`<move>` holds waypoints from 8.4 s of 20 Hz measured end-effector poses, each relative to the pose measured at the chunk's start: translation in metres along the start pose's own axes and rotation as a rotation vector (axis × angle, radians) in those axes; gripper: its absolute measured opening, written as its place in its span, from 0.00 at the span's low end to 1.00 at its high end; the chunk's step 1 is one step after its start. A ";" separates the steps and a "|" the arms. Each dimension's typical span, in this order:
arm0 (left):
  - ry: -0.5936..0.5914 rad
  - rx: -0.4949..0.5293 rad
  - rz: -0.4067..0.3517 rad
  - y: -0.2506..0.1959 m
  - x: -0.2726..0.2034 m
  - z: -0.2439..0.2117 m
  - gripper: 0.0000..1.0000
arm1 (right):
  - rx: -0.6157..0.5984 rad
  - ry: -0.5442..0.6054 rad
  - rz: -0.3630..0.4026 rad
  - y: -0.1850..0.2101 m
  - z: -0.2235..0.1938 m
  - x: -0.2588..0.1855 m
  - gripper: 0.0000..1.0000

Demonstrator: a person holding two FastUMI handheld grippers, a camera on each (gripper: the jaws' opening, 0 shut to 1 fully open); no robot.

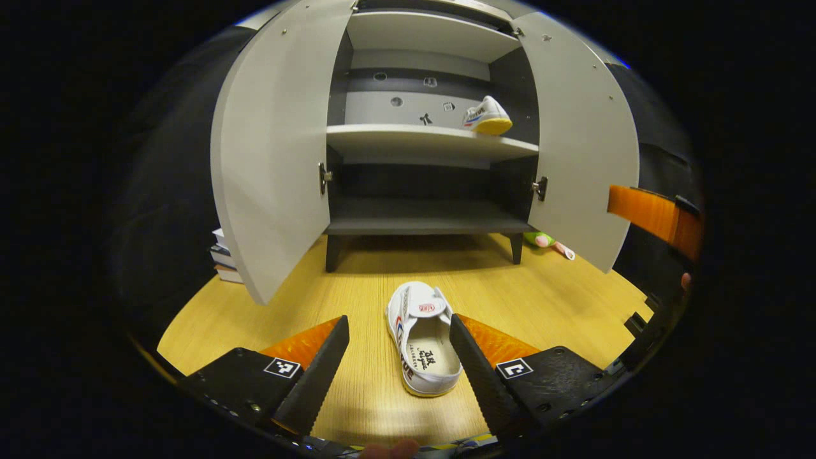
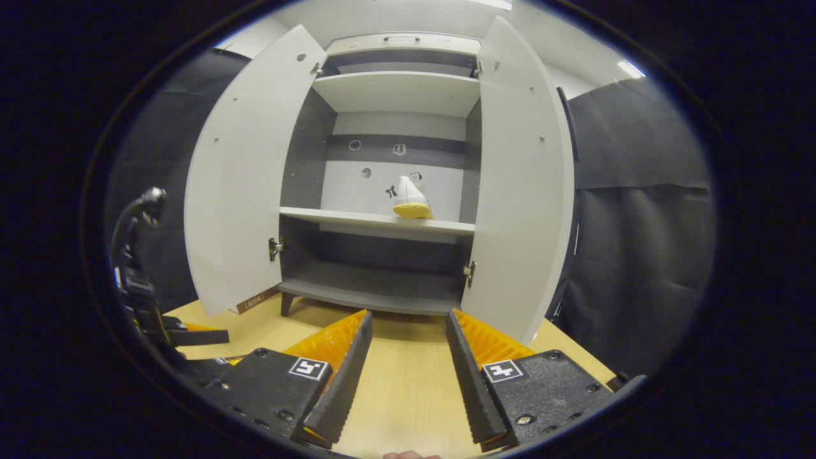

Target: Grab one shoe with the right hand and put it into the shoe cabinet, grab the other shoe with the left hand and put it into the shoe cabinet; then close the right door with the right hand and the left door with the left hand.

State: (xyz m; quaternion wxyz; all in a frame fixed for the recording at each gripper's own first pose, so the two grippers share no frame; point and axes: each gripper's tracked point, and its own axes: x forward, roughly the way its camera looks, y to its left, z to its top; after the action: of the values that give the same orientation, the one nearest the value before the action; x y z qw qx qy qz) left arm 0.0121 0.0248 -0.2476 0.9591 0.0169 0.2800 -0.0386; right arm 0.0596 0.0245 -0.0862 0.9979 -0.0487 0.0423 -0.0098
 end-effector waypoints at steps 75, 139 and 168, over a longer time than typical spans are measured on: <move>0.206 -0.125 0.153 0.026 0.249 0.366 0.00 | -0.044 0.062 -0.036 -0.022 -0.024 0.028 0.75; -0.417 0.036 0.014 -0.073 -0.109 0.125 0.81 | 0.089 -0.146 -0.301 -0.276 0.192 -0.021 0.97; -0.379 0.039 0.036 -0.042 -0.092 0.128 0.81 | 0.060 -0.187 -0.090 -0.159 0.248 0.071 0.94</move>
State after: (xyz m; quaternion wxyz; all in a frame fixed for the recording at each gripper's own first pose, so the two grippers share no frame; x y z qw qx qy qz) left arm -0.0003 -0.0181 -0.0908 0.9947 0.0327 0.0930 -0.0294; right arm 0.1487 -0.1114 0.1691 0.9970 -0.0214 -0.0535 -0.0512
